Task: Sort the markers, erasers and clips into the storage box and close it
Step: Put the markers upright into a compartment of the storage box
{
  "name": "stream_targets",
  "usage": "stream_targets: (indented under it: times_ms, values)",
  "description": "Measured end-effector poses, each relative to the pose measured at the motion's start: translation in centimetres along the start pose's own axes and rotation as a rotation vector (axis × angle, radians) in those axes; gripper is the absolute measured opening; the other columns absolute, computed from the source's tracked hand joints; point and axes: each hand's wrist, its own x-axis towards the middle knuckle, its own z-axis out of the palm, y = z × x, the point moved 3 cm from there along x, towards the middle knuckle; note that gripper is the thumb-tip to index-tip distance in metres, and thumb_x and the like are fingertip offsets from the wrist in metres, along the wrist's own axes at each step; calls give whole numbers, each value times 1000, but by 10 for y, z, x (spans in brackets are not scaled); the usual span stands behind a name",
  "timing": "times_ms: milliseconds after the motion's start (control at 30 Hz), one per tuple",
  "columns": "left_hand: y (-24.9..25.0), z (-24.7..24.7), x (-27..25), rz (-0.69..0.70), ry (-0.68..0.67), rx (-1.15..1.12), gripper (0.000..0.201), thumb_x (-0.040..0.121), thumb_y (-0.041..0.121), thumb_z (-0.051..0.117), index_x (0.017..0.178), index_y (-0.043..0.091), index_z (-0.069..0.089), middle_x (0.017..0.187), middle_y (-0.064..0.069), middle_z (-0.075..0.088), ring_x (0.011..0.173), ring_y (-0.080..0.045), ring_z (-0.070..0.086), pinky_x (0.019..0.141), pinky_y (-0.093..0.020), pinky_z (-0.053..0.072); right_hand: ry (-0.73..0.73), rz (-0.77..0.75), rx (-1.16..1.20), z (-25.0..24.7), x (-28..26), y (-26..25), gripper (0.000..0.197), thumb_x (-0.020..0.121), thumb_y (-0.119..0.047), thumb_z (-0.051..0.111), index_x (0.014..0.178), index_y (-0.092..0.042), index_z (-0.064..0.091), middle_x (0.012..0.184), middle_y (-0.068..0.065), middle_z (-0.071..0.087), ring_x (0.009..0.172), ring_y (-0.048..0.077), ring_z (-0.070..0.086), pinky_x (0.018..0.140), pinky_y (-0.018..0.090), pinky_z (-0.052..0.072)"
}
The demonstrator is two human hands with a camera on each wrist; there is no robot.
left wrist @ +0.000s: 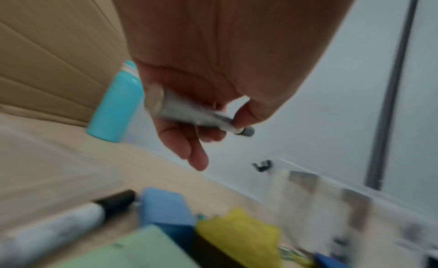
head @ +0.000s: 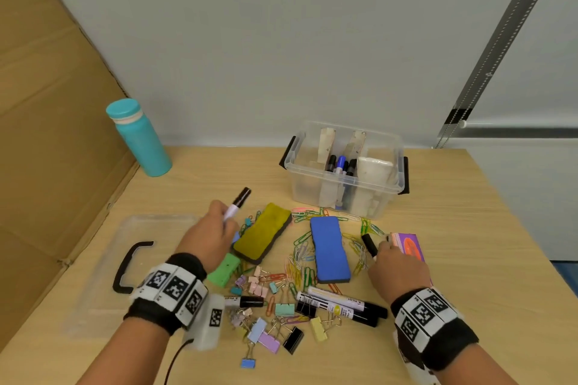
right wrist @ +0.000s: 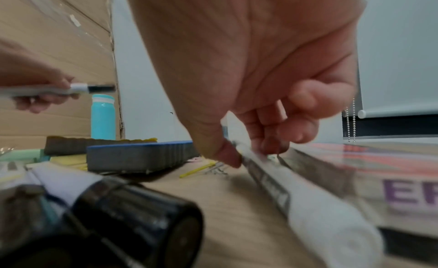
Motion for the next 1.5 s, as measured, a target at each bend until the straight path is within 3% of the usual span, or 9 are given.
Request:
stream_targets:
  times_ms: [233, 367, 567, 700, 900, 1200, 1300, 1400, 1500]
  values:
    - [-73, -1, 8, -319, -155, 139, 28, 91, 26, 54, 109, 9, 40, 95, -12, 57, 78, -27, 55, 66, -31, 42, 112, -85, 329, -9, -1, 3, 18, 100, -27, 32, 114, -17, 37, 64, -5, 54, 53, 11, 48, 44, 24, 30]
    - [-80, 7, 9, -310, -181, 221, 30, 89, 32, 55, 107, 9, 48, 105, -10, 60, 91, -25, 57, 74, -30, 44, 257, -230, 503, -29, -7, -5, 29, 101, -32, 30, 127, -25, 40, 86, -5, 62, 65, 12, 56, 62, 34, 50]
    - [-78, 9, 14, -282, -198, 381, 33, 92, 33, 51, 117, 11, 50, 117, -9, 61, 106, -24, 59, 85, -30, 45, 429, -368, 596, -63, -6, -17, 44, 93, -13, 38, 137, -18, 39, 108, -1, 40, 68, 12, 52, 57, 31, 51]
    - [-77, 7, 17, -280, -217, 399, 31, 92, 34, 51, 114, 12, 53, 113, -8, 63, 102, -23, 60, 81, -28, 45, 504, -325, 606, -95, 12, -19, 48, 94, -8, 46, 141, -16, 40, 113, 4, 44, 76, 11, 50, 67, 22, 46]
    - [-84, -4, 20, -299, -204, 312, 24, 89, 36, 53, 96, 13, 55, 91, -5, 61, 86, -22, 60, 71, -28, 44, 572, -236, 417, -151, 50, -32, 23, 94, -17, 55, 112, -7, 64, 87, 11, 69, 67, 19, 56, 63, 24, 41]
    - [-68, -30, 19, -235, -39, 148, 17, 88, 29, 55, 83, 14, 49, 71, -2, 52, 63, -17, 50, 55, -27, 36, 169, -203, -71, -150, 104, -97, 22, 91, -1, 49, 108, -3, 63, 112, 14, 64, 104, 30, 63, 85, 36, 49]
    - [-65, -33, 18, -200, -28, 119, 19, 88, 29, 55, 79, 14, 47, 68, -2, 49, 60, -16, 46, 53, -26, 33, 63, -204, -162, -129, 115, -101, 29, 96, -15, 38, 117, -11, 58, 123, 8, 61, 117, 26, 55, 112, 45, 26]
    - [-62, -32, 17, -157, -31, 86, 22, 89, 29, 54, 76, 13, 45, 67, -3, 47, 58, -18, 43, 53, -28, 31, 54, -214, -79, -120, 117, -88, 33, 98, -19, 31, 117, -12, 57, 117, 8, 63, 114, 24, 56, 117, 52, 7]
    - [-57, -29, 17, -95, -59, -5, 23, 90, 27, 53, 76, 12, 44, 69, -5, 46, 60, -19, 41, 56, -30, 32, 274, -265, 228, -122, 103, -64, 34, 98, -18, 31, 112, -15, 63, 104, 6, 68, 100, 22, 61, 116, 49, 19]
